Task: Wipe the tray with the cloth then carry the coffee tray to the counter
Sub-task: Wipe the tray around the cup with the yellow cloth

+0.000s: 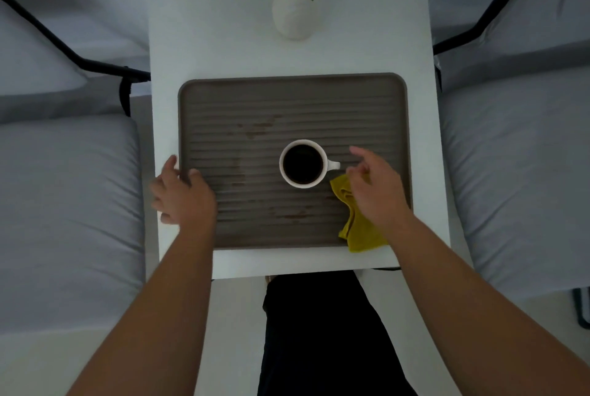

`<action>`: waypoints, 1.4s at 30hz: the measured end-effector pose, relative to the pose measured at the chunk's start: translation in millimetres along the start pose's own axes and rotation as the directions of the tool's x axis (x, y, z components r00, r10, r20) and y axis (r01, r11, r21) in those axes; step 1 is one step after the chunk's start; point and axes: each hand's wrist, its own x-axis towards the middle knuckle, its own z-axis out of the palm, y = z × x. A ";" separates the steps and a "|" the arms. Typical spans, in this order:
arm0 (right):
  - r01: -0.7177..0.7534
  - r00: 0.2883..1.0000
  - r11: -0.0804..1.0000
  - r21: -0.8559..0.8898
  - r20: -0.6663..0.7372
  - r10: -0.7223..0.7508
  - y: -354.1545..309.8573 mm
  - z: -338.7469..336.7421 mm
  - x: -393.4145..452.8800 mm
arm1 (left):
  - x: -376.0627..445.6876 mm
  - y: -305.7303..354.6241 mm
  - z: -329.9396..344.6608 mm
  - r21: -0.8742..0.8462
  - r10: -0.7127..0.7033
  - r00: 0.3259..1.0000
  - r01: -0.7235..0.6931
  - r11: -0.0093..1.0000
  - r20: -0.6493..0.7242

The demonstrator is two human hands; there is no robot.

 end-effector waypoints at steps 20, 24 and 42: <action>-0.065 0.992 0.960 0.272 0.125 0.031 -4.6 5.1 52.6 | -70.8 49.6 64.8 -0.334 0.271 0.809 -0.099 0.937 0.522; -0.049 0.996 0.962 0.269 0.089 0.026 -6.2 -8.7 64.6 | -65.9 65.6 82.6 -0.351 0.310 0.794 -0.130 0.927 0.524; -0.041 0.998 0.938 0.344 -0.033 0.055 -1.0 -40.7 96.5 | -54.6 126.6 120.6 -0.338 0.452 0.667 -0.303 0.891 0.592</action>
